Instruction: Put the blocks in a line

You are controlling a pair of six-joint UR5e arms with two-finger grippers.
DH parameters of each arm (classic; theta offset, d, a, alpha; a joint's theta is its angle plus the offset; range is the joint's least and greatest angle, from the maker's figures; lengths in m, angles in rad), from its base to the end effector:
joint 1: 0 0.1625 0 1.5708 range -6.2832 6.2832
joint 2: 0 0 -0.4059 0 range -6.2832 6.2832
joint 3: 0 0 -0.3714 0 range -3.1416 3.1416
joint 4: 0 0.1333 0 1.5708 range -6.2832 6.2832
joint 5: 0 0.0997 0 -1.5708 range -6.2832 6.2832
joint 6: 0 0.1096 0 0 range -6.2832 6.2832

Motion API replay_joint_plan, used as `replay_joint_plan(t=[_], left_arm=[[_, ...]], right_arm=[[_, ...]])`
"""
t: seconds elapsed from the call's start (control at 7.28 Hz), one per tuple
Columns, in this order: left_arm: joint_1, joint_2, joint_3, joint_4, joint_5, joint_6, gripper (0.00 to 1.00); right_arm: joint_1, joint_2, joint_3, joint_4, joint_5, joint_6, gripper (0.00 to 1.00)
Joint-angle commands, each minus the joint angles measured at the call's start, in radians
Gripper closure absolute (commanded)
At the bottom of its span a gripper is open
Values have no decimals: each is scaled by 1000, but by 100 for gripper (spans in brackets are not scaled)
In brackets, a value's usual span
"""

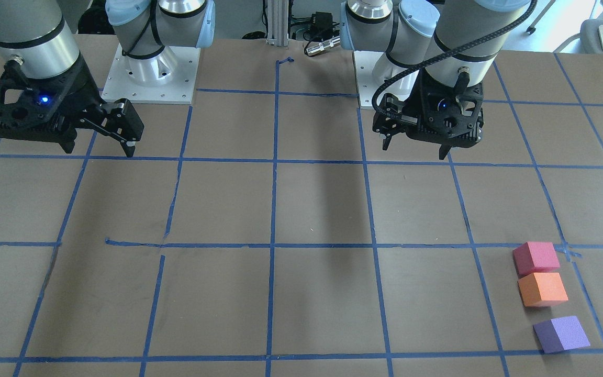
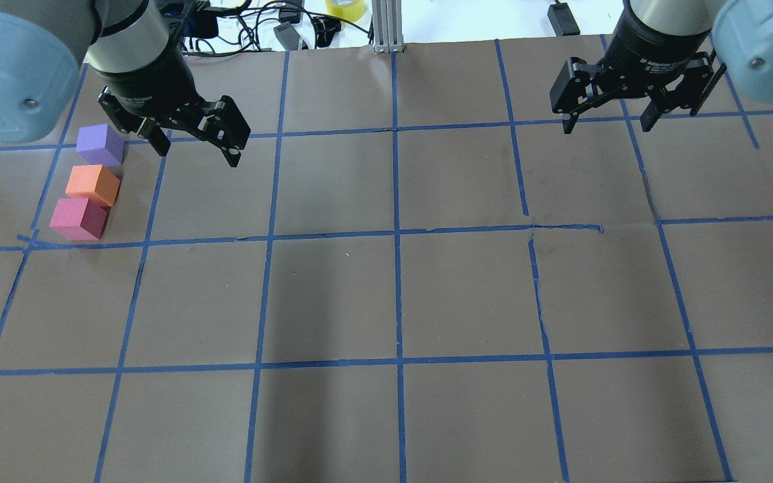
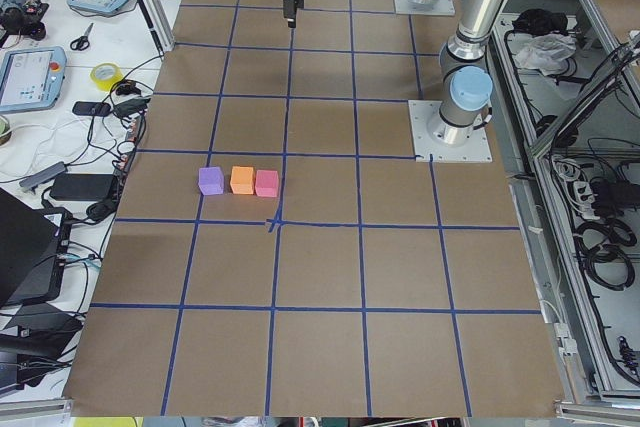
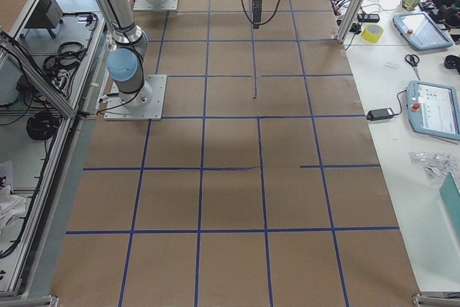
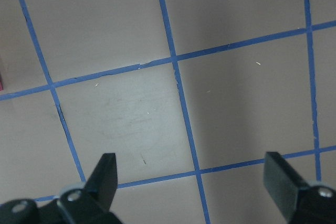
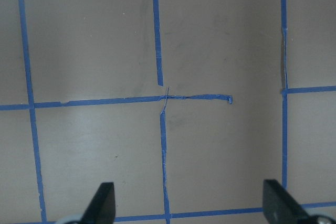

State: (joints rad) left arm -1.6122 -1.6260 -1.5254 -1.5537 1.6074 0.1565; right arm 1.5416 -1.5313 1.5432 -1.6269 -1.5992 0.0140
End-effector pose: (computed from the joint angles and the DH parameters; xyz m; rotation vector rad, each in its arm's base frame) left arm -0.1496 -0.4885 0.4553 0.3065 3.0895 -0.0080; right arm 0.1158 -0.4954 0.4586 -0.0682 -3.1114 0.0685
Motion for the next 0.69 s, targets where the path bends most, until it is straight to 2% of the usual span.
replay_joint_plan(t=[0.0, 0.41, 0.55], left_arm=[[0, 14, -1, 1, 5, 0, 0], [3, -1, -12, 12, 3, -2, 0], [5, 21, -12, 9, -4, 1, 0]], right_arm=[[0, 2, 5, 4, -2, 0, 0], [0, 2, 9, 4, -4, 0, 0], [0, 2, 9, 4, -4, 0, 0]])
